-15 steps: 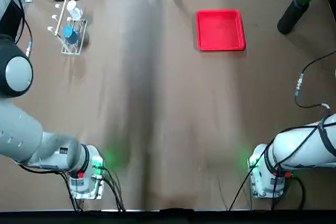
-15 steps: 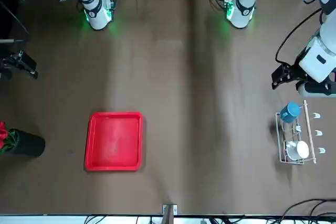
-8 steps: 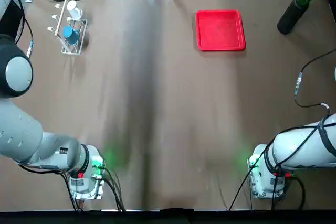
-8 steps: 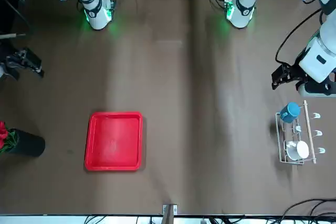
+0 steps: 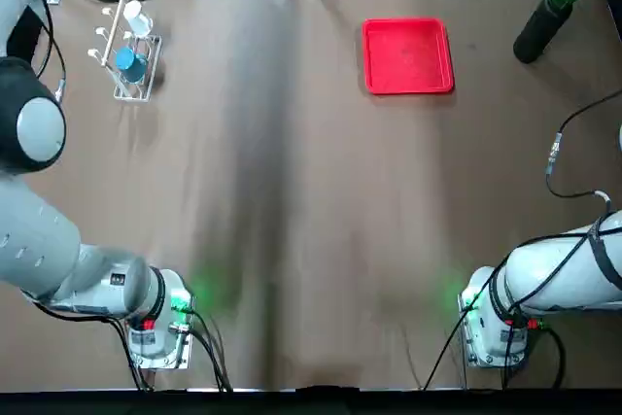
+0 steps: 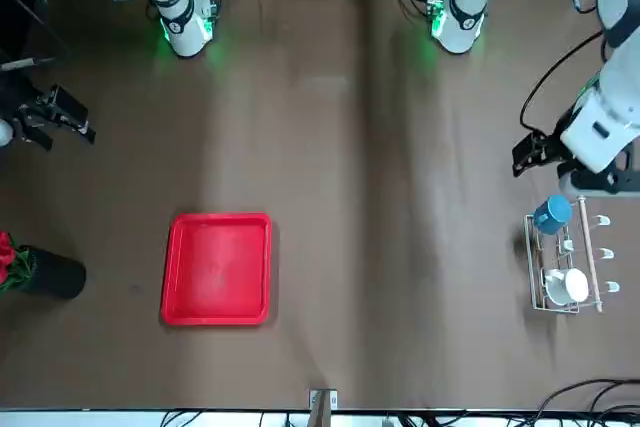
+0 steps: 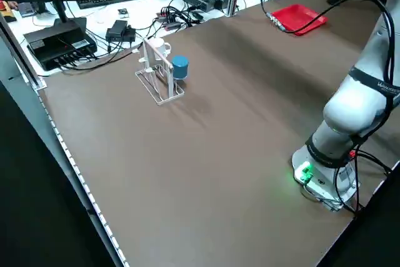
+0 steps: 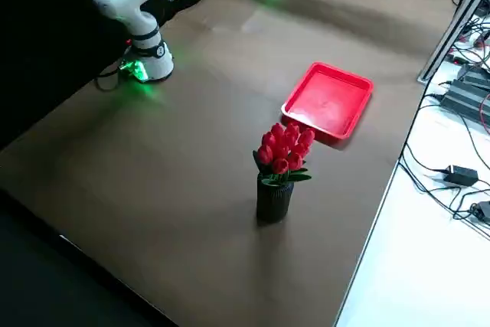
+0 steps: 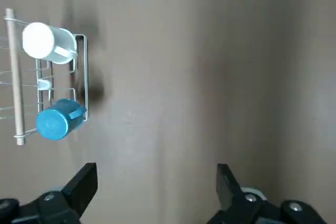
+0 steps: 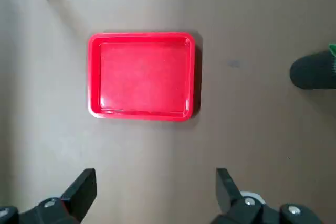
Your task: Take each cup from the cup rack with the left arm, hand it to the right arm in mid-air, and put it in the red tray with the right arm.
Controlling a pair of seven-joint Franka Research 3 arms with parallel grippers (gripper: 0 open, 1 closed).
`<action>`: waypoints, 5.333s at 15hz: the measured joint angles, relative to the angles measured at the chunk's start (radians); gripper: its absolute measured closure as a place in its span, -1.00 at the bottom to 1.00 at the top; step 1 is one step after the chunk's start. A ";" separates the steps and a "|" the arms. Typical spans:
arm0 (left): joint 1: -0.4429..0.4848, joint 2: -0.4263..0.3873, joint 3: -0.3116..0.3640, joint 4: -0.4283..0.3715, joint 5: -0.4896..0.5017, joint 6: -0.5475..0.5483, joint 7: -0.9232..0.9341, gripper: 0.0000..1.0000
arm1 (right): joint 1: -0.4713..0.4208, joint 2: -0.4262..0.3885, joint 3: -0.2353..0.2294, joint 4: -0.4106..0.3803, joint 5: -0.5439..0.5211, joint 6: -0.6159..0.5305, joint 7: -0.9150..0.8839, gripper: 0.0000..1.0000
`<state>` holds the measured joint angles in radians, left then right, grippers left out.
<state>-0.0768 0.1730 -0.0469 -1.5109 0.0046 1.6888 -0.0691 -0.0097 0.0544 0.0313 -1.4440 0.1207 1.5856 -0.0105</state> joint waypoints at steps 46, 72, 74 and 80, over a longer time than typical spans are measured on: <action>0.291 0.172 0.002 -0.446 0.305 0.590 0.784 -1.00 | -0.003 0.004 0.011 0.000 0.011 0.000 -0.051 -1.00; 0.286 -0.031 -0.031 -0.446 0.297 0.478 0.756 -0.52 | -0.004 0.004 0.007 0.001 0.006 0.004 -0.052 -1.00; 0.286 -0.073 -0.063 -0.444 0.202 0.423 0.730 -0.52 | -0.004 0.004 0.007 0.001 0.005 0.004 -0.052 -1.00; 0.280 -0.105 -0.227 -0.362 -0.057 0.247 0.566 -0.52 | -0.006 0.004 0.000 0.001 -0.015 0.006 -0.052 -1.00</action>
<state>0.2029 0.0677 -0.2741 -1.8730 -0.0528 1.9357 0.4965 -0.0153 0.0581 0.0316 -1.4434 0.1055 1.5914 -0.0624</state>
